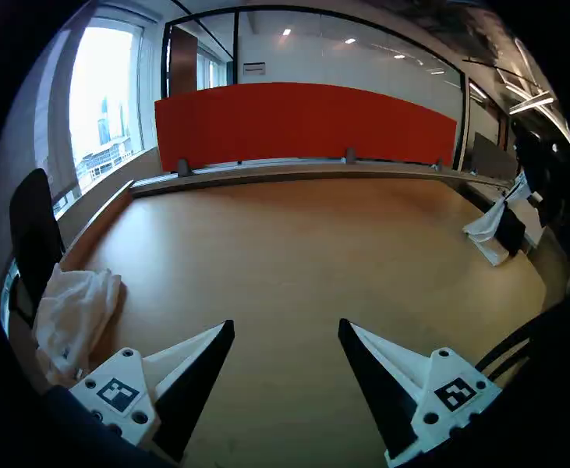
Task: Fold towel
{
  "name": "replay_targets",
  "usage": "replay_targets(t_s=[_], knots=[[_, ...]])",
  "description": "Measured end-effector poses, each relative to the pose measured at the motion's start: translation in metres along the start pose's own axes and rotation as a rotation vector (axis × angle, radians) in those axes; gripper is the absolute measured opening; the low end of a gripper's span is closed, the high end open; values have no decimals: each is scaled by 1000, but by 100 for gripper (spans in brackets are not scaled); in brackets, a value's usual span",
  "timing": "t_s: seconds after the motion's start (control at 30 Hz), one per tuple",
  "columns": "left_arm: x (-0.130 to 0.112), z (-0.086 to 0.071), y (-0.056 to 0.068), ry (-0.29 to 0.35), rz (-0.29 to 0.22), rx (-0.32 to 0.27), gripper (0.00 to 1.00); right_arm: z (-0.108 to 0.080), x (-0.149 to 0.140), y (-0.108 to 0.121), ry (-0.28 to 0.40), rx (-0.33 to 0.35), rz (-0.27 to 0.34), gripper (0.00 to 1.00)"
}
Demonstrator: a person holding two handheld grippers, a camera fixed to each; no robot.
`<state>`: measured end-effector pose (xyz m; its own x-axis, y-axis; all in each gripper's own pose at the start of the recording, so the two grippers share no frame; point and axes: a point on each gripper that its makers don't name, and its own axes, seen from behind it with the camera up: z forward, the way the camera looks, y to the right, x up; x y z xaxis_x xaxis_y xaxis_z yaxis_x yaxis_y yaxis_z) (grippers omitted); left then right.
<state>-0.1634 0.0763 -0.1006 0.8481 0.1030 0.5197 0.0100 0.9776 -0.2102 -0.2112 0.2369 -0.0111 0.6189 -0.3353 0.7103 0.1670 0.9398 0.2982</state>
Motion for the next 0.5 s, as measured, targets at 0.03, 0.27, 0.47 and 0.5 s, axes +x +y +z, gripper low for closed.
replay_targets(t_s=[0.03, 0.27, 0.47, 0.5], knots=[[0, 0, 0, 0, 1, 0, 99, 0, -3, 0, -2, -2, 4, 5], [0, -2, -2, 0, 7, 3, 99, -1, -18, 2, -24, -14, 15, 5], [-1, -4, -2, -1, 11, 5, 99, 2, -32, 1, -55, -16, 22, 5], [-1, -4, -2, -1, 11, 5, 99, 3, -34, 1, -60, -17, 24, 5]])
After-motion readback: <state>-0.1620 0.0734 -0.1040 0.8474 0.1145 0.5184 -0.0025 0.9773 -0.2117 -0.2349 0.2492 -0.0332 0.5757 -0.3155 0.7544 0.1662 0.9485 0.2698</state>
